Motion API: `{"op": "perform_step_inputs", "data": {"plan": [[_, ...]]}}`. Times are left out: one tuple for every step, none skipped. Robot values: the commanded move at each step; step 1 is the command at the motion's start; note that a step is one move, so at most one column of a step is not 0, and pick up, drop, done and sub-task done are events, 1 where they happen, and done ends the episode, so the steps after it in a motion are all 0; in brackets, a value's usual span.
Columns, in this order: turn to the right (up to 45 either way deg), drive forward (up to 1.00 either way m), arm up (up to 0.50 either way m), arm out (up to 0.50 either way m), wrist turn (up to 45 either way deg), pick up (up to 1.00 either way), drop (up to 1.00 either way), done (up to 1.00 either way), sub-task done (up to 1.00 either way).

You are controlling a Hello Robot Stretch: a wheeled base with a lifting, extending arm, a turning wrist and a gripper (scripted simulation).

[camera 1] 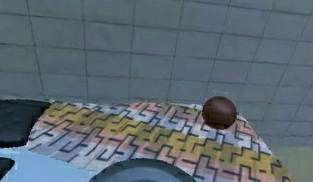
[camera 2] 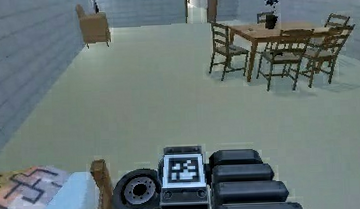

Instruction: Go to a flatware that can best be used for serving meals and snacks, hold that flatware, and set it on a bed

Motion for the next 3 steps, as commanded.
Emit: {"op": "perform_step_inputs", "data": {"plan": [[-21.0,0.00,0.00,0.00,0.0,0.00,0.00,0.00,0.00],[24.0,0.00,0.00,0.00,0.0,0.00,0.00,0.00,0.00],[-12.0,0.00,0.00,0.00,0.0,0.00,0.00,0.00,0.00]]}}
